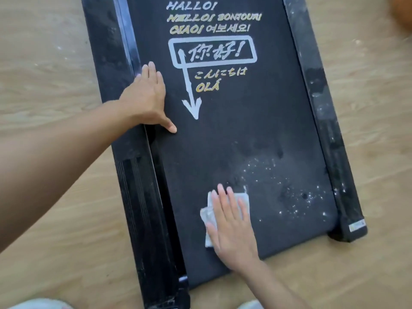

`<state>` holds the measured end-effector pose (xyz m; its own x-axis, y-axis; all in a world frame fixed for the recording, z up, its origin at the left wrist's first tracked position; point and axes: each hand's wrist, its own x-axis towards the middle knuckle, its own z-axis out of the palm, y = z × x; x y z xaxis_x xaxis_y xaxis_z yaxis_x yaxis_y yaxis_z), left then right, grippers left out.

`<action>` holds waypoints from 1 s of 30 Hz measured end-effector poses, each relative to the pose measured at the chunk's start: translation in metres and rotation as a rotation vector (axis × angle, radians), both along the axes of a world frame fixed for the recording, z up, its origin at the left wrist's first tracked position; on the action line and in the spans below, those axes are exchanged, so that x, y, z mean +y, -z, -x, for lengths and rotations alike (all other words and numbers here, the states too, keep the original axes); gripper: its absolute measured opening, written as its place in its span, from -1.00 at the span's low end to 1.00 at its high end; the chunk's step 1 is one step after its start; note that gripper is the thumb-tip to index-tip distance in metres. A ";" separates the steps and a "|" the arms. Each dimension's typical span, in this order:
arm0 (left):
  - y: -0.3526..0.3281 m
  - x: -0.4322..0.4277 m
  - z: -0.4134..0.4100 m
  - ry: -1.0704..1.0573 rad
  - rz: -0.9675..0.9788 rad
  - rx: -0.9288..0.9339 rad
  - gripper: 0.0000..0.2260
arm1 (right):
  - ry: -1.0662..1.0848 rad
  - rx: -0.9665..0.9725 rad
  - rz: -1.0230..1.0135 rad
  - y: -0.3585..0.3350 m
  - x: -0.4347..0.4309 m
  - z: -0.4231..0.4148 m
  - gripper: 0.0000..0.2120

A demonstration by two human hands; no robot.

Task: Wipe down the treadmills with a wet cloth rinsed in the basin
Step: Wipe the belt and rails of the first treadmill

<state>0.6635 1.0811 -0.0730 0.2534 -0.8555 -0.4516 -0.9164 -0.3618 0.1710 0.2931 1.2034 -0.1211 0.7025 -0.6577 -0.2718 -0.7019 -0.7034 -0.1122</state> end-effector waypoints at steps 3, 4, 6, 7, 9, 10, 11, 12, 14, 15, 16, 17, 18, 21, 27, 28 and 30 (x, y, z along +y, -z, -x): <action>0.004 0.001 0.001 -0.017 -0.009 -0.007 0.50 | 0.081 -0.092 0.075 0.010 -0.114 -0.092 -0.35; 0.005 0.000 0.002 -0.026 -0.024 -0.006 0.51 | 0.107 -0.102 0.092 0.010 -0.153 -0.121 -0.34; 0.001 -0.004 0.008 -0.043 -0.043 0.016 0.56 | 0.131 -0.101 0.129 0.005 -0.207 -0.158 -0.31; 0.001 -0.005 0.013 -0.041 -0.053 0.019 0.59 | 0.128 -0.092 0.144 0.004 -0.216 -0.163 -0.29; 0.000 -0.005 0.026 -0.043 -0.062 0.008 0.61 | 0.095 -0.095 0.132 0.006 -0.201 -0.141 -0.31; 0.001 -0.003 0.031 -0.053 -0.060 0.016 0.61 | 0.084 -0.101 0.107 0.005 -0.174 -0.116 -0.33; 0.000 -0.002 0.034 -0.061 -0.052 0.037 0.60 | 0.072 -0.093 0.067 0.001 -0.136 -0.081 -0.35; -0.001 -0.001 0.036 -0.066 -0.043 0.055 0.59 | 0.047 -0.078 0.029 -0.002 -0.091 -0.038 -0.36; -0.003 0.000 0.037 -0.083 -0.028 0.057 0.57 | -0.016 -0.039 -0.029 -0.011 -0.004 0.040 -0.37; -0.003 0.000 0.037 -0.087 -0.032 0.059 0.57 | -0.052 -0.021 -0.049 -0.016 0.021 0.063 -0.36; -0.003 0.000 0.038 -0.089 -0.037 0.064 0.57 | -0.079 0.010 -0.067 -0.015 0.027 0.071 -0.35; -0.002 -0.001 0.038 -0.093 -0.039 0.070 0.57 | -0.100 0.034 -0.076 -0.009 0.013 0.062 -0.35; 0.000 -0.002 0.039 -0.098 -0.038 0.076 0.57 | -0.110 0.027 -0.072 -0.005 -0.013 0.038 -0.35; 0.006 0.000 0.038 -0.110 -0.024 0.079 0.58 | -0.011 -0.102 0.033 0.004 -0.126 -0.072 -0.33; 0.008 0.003 0.034 -0.084 -0.070 0.131 0.58 | 0.097 -0.102 0.102 0.002 -0.225 -0.146 -0.34; 0.007 0.000 0.033 -0.085 -0.095 0.133 0.61 | 0.089 -0.102 0.092 0.001 -0.202 -0.117 -0.35; 0.006 -0.005 0.036 -0.102 -0.133 0.138 0.67 | 0.104 -0.064 0.041 -0.003 -0.124 -0.029 -0.36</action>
